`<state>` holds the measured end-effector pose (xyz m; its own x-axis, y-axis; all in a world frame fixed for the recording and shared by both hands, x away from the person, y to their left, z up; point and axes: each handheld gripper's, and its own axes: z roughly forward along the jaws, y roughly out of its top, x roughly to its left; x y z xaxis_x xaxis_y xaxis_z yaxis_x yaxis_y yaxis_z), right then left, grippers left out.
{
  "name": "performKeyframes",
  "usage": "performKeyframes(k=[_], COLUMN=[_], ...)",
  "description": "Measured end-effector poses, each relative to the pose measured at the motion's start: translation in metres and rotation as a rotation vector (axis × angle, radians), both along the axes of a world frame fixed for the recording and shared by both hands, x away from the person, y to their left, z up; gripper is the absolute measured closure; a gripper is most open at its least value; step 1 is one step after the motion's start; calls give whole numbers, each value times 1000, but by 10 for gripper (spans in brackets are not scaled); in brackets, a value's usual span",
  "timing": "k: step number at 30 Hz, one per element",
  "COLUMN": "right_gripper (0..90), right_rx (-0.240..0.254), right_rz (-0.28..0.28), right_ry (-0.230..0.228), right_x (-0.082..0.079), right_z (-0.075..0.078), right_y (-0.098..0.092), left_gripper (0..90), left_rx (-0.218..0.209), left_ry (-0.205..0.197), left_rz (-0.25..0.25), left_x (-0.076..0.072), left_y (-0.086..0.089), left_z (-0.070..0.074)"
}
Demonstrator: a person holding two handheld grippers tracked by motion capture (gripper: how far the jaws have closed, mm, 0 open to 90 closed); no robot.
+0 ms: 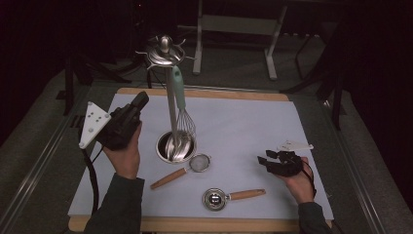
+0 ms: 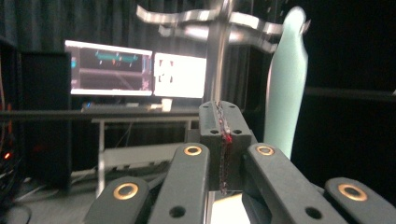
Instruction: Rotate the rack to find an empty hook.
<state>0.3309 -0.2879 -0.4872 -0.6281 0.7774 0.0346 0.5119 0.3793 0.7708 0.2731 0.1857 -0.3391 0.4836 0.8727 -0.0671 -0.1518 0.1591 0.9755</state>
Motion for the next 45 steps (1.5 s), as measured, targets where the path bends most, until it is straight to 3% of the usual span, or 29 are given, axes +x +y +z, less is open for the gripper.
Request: performKeyframes(k=[6,16,18,36,45], right_gripper=[520,521,521,521,521], right_rx=[10,50,49,48,44], right_rz=[1,2,3,6,10], right_ry=[8,25,26,35,41], right_x=[-1,-1,-2,-2,-1], right_z=[-1,0,-1,-4,-6], right_y=[-2,-6,-7,-6,-6], left_gripper=[895,891,891,893,896], left_rx=[3,18,2,8,39], left_ry=[-79,-125,-133,-116,-100], left_rz=[-1,-15,-18,26,63], left_x=[4,12,13,23,32], left_y=[-8,-21,-22,-12,-8], left_z=[18,30,33,38,42])
